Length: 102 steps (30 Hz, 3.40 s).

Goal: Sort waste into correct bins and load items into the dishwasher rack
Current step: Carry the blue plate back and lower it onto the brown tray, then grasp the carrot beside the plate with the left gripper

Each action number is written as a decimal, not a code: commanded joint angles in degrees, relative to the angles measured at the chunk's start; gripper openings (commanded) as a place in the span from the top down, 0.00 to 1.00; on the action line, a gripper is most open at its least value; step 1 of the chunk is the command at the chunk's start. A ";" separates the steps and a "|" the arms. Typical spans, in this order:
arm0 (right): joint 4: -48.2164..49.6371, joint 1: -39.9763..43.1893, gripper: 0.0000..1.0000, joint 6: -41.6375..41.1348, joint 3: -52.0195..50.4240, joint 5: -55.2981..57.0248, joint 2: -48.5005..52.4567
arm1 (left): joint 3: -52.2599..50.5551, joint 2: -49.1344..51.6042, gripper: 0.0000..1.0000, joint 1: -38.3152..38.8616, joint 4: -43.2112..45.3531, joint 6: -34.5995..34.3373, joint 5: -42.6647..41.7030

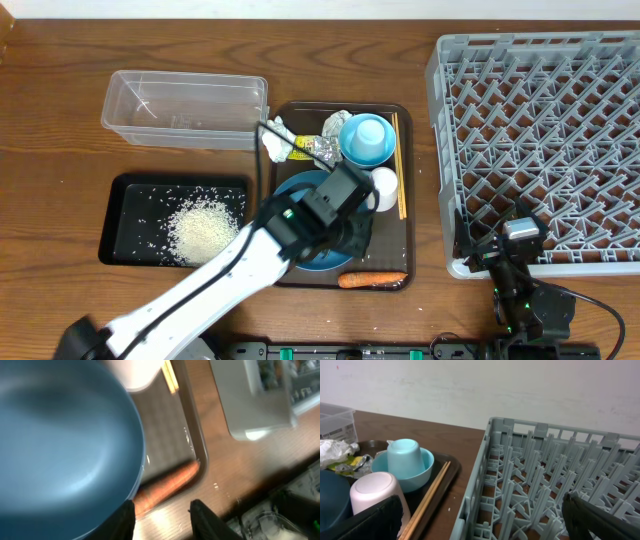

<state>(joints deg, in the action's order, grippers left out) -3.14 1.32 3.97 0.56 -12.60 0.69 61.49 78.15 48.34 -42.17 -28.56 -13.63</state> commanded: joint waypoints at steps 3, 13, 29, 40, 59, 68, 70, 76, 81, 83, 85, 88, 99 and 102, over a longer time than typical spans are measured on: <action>-0.02 0.52 0.01 -0.70 -0.24 0.13 -0.28 | 1.09 -1.11 0.52 4.83 -6.88 -1.40 -0.94; -0.02 0.52 0.01 -0.72 -0.24 0.13 -0.28 | 0.44 1.62 0.15 8.63 -3.37 -32.06 -0.81; -0.02 0.52 0.01 -0.72 -0.24 0.13 -0.28 | -1.44 12.39 0.16 13.70 2.14 -74.49 3.91; -0.02 0.52 0.01 -0.70 -0.24 0.13 -0.28 | -1.44 19.74 0.29 16.13 6.45 -89.13 7.80; -0.02 0.52 0.01 -0.70 -0.24 0.13 -0.28 | -1.42 23.21 0.29 15.98 10.62 -91.01 9.33; -0.02 0.52 0.01 -0.70 -0.24 0.13 -0.28 | -1.44 23.39 0.29 15.98 10.82 -90.97 14.51; -0.02 0.52 0.01 -0.70 -0.24 0.13 -0.28 | -1.44 23.56 0.29 15.98 10.38 -90.99 14.82; -0.02 0.52 0.01 -0.70 -0.24 0.13 -0.28 | -1.44 25.07 0.32 16.00 8.50 -91.01 14.75; -0.02 0.52 0.01 -0.70 -0.24 0.13 -0.28 | -1.44 25.35 0.33 16.04 8.66 -91.03 14.56; -0.02 0.52 0.01 -0.70 -0.24 0.13 -0.28 | -1.44 25.35 0.34 16.04 8.66 -91.03 14.62; -0.02 0.52 0.01 -0.72 -0.24 0.13 -0.28 | -1.44 25.35 0.37 16.04 8.61 -90.99 14.58; -0.02 0.52 0.01 -0.70 -0.24 0.13 -0.28 | -1.44 25.38 0.39 16.15 8.33 -90.97 14.60; -0.02 0.52 0.01 -0.70 -0.24 0.13 -0.28 | -1.44 25.49 0.46 16.15 8.04 -90.97 14.60; -0.02 0.52 0.01 -0.70 -0.24 0.13 -0.28 | -1.44 26.03 0.49 16.15 7.98 -90.99 14.75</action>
<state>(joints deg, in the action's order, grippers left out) -3.14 1.32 3.97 0.56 -12.60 0.69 60.71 102.74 64.51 -33.67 -115.96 0.21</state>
